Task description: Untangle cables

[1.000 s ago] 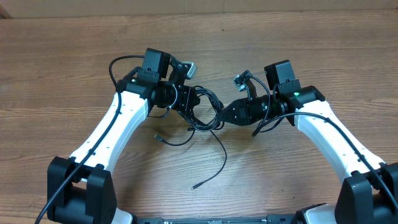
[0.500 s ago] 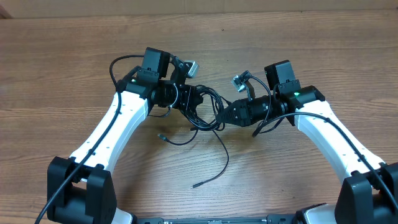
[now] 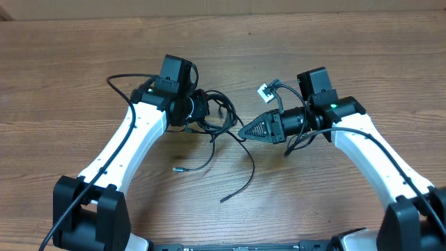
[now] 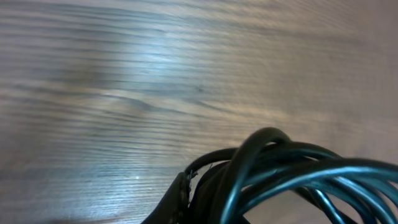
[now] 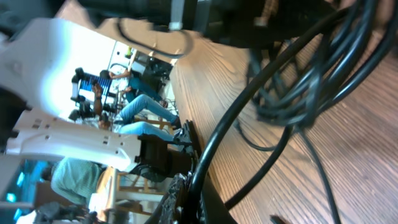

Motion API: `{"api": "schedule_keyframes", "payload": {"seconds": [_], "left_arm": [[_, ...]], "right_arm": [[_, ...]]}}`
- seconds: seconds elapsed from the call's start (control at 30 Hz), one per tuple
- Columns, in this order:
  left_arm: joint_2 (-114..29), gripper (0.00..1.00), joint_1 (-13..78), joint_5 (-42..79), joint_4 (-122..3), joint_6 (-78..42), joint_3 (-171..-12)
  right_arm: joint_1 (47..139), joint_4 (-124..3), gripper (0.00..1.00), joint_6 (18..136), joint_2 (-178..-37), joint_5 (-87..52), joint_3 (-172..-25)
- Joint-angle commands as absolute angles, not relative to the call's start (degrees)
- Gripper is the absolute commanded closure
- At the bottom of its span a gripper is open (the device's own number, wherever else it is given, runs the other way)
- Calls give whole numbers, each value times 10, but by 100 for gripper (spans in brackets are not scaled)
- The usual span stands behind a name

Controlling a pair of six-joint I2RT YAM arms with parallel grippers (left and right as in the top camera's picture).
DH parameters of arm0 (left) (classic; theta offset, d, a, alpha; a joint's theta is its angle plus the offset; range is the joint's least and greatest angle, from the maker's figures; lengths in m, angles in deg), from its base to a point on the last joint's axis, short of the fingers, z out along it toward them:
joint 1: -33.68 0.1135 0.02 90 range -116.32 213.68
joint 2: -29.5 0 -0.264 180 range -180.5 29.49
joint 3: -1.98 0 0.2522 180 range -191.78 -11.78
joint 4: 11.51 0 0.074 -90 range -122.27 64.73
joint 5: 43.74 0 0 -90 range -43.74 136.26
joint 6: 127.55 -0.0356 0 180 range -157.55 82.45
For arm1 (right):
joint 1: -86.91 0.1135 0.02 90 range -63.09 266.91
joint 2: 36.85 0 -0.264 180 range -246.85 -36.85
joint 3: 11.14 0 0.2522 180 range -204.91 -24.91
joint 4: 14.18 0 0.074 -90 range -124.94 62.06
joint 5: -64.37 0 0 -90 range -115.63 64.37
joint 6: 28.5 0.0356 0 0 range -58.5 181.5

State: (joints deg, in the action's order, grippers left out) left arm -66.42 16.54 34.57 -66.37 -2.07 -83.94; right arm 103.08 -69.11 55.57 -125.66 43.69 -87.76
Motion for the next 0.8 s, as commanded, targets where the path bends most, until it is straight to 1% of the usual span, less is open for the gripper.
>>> {"api": "schedule_keyframes", "payload": {"seconds": [0.0,0.07,0.17,0.3,0.4,0.47,0.53,0.63,0.77], "left_arm": [[-658,90,171,437,-660,91,-854],[-658,93,171,437,-663,118,-854],[-658,94,171,438,-669,166,-854],[-658,94,171,437,-671,195,-854],[-658,92,171,428,-670,185,-854],[-658,94,172,414,-672,165,-854],[-658,95,171,404,-683,170,-854],[-658,96,172,409,-706,195,-854],[-660,95,171,410,-707,177,-854]], "right_arm": [[1033,-692,96,503,-1197,493,-891],[1033,-692,96,490,-1180,493,-891],[1033,-692,96,489,-1165,493,-891],[1033,-692,96,489,-1162,493,-891],[1033,-690,96,486,-1162,493,-891],[1033,-689,96,474,-1162,493,-891],[1033,-679,96,474,-1162,509,-891],[1029,-636,96,474,-1162,567,-891],[1018,-534,96,476,-1162,625,-891]]}}
